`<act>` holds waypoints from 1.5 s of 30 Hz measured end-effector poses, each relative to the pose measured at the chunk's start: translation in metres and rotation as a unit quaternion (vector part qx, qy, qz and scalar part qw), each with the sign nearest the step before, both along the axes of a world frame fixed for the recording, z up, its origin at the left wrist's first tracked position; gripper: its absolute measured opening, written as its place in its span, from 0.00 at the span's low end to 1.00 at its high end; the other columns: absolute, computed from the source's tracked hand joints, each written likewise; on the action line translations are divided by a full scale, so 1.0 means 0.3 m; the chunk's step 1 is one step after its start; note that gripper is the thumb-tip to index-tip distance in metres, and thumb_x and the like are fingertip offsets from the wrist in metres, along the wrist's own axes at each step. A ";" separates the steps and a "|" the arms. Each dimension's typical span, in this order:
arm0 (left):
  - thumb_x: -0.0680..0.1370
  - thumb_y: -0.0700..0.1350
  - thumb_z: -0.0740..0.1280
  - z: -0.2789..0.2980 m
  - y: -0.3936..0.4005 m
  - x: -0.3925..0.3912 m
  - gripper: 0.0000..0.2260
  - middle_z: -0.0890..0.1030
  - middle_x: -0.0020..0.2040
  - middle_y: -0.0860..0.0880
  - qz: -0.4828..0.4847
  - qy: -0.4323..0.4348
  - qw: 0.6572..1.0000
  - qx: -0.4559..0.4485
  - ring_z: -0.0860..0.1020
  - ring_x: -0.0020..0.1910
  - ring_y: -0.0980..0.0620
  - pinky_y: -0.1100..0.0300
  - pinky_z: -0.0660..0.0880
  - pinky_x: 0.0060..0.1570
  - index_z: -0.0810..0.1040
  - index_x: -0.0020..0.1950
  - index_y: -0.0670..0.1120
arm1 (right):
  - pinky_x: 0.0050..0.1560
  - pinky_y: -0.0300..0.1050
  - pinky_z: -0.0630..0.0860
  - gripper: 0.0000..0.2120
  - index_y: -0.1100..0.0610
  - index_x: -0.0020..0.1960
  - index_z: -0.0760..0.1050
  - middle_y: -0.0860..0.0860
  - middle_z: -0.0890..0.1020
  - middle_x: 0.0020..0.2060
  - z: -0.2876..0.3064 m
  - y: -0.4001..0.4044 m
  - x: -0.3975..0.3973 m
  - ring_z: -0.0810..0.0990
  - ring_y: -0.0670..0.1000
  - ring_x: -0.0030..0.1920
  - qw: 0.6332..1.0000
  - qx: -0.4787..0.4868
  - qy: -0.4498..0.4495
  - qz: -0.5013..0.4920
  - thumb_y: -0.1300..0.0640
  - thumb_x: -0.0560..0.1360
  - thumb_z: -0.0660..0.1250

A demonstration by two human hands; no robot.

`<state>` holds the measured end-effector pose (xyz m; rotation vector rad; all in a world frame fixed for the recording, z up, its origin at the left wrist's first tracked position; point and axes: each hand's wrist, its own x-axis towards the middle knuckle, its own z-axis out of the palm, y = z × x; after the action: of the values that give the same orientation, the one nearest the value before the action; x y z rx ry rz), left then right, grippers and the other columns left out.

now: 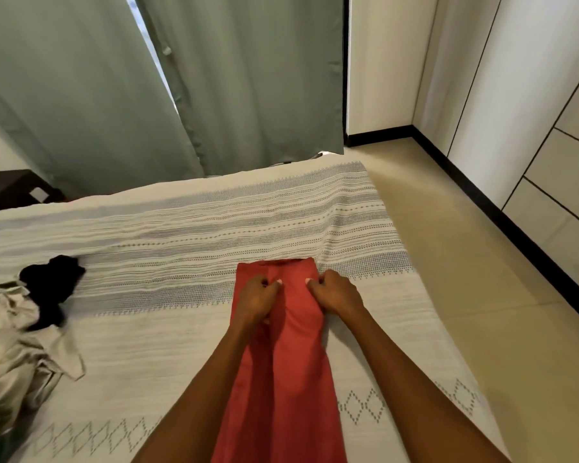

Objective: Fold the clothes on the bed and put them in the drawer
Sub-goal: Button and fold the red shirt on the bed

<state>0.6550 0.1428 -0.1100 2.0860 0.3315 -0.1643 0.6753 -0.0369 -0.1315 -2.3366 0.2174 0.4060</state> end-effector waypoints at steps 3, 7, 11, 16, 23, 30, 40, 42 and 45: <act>0.80 0.49 0.65 -0.001 0.004 0.018 0.07 0.81 0.40 0.47 0.008 -0.004 0.999 0.045 0.80 0.34 0.49 0.58 0.76 0.22 0.79 0.54 0.49 | 0.56 0.52 0.73 0.27 0.58 0.64 0.70 0.57 0.80 0.59 -0.017 0.028 0.032 0.78 0.62 0.60 0.999 -0.022 -0.015 -0.025 0.37 0.77 0.63; 0.81 0.47 0.65 -0.012 0.007 0.024 0.07 0.80 0.46 0.51 -0.003 -0.087 0.994 0.071 0.80 0.44 0.49 0.63 0.71 0.36 0.79 0.56 0.47 | 0.50 0.51 0.73 0.20 0.55 0.66 0.63 0.57 0.82 0.53 -0.006 0.046 0.060 0.81 0.62 0.54 0.996 -0.005 -0.091 -0.017 0.49 0.79 0.65; 0.82 0.56 0.60 -0.044 0.015 0.028 0.05 0.77 0.44 0.57 -0.030 -0.155 0.958 0.241 0.77 0.43 0.49 0.57 0.67 0.40 0.70 0.53 0.57 | 0.43 0.51 0.74 0.07 0.52 0.57 0.67 0.54 0.78 0.51 -0.035 0.060 0.067 0.80 0.59 0.46 0.974 0.018 -0.226 -0.018 0.57 0.80 0.61; 0.80 0.62 0.61 -0.104 0.021 0.050 0.20 0.82 0.53 0.47 -0.026 -0.103 0.947 0.301 0.81 0.51 0.40 0.47 0.76 0.47 0.66 0.62 0.48 | 0.52 0.51 0.76 0.11 0.52 0.63 0.74 0.57 0.74 0.59 -0.083 0.034 0.079 0.79 0.60 0.53 0.987 -0.016 -0.162 0.004 0.53 0.82 0.60; 0.82 0.52 0.61 -0.089 0.014 -0.116 0.09 0.79 0.50 0.49 -0.102 -0.276 0.900 0.320 0.78 0.46 0.46 0.52 0.73 0.42 0.75 0.55 0.48 | 0.56 0.54 0.77 0.20 0.49 0.72 0.69 0.56 0.76 0.61 -0.094 0.009 -0.095 0.80 0.58 0.57 0.986 0.031 -0.164 -0.019 0.46 0.81 0.60; 0.81 0.50 0.64 -0.118 0.054 -0.436 0.07 0.78 0.50 0.49 -0.183 -0.326 0.875 0.309 0.74 0.47 0.46 0.51 0.72 0.49 0.80 0.52 0.49 | 0.50 0.54 0.79 0.25 0.44 0.73 0.60 0.56 0.85 0.51 -0.053 -0.018 -0.443 0.83 0.61 0.51 0.993 -0.018 -0.110 0.030 0.37 0.79 0.59; 0.83 0.59 0.53 -0.070 0.080 -1.029 0.20 0.74 0.70 0.52 -0.271 -0.248 0.882 0.295 0.68 0.71 0.50 0.50 0.64 0.70 0.76 0.68 0.54 | 0.61 0.56 0.74 0.27 0.44 0.74 0.65 0.53 0.79 0.64 0.008 -0.054 -1.039 0.78 0.59 0.62 0.985 -0.092 -0.115 0.083 0.36 0.77 0.56; 0.82 0.64 0.44 -0.068 0.068 -1.126 0.28 0.65 0.77 0.53 -0.303 -0.196 0.873 0.328 0.58 0.78 0.51 0.52 0.51 0.76 0.67 0.76 0.55 | 0.61 0.56 0.73 0.25 0.45 0.71 0.68 0.51 0.79 0.63 0.013 -0.063 -1.143 0.77 0.58 0.62 0.980 -0.125 -0.128 0.090 0.35 0.78 0.55; 0.76 0.71 0.35 -0.079 0.067 -1.264 0.38 0.54 0.81 0.52 -0.307 -0.104 0.866 0.380 0.48 0.81 0.49 0.47 0.39 0.77 0.52 0.81 0.53 | 0.66 0.57 0.65 0.22 0.46 0.68 0.72 0.50 0.75 0.66 0.008 -0.103 -1.334 0.72 0.55 0.67 0.962 -0.207 -0.136 0.112 0.37 0.80 0.55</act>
<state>0.2759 0.1628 -0.1338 2.9091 -0.5083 -0.2010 0.2752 -0.0678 -0.1292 -2.8108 -0.1096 0.1502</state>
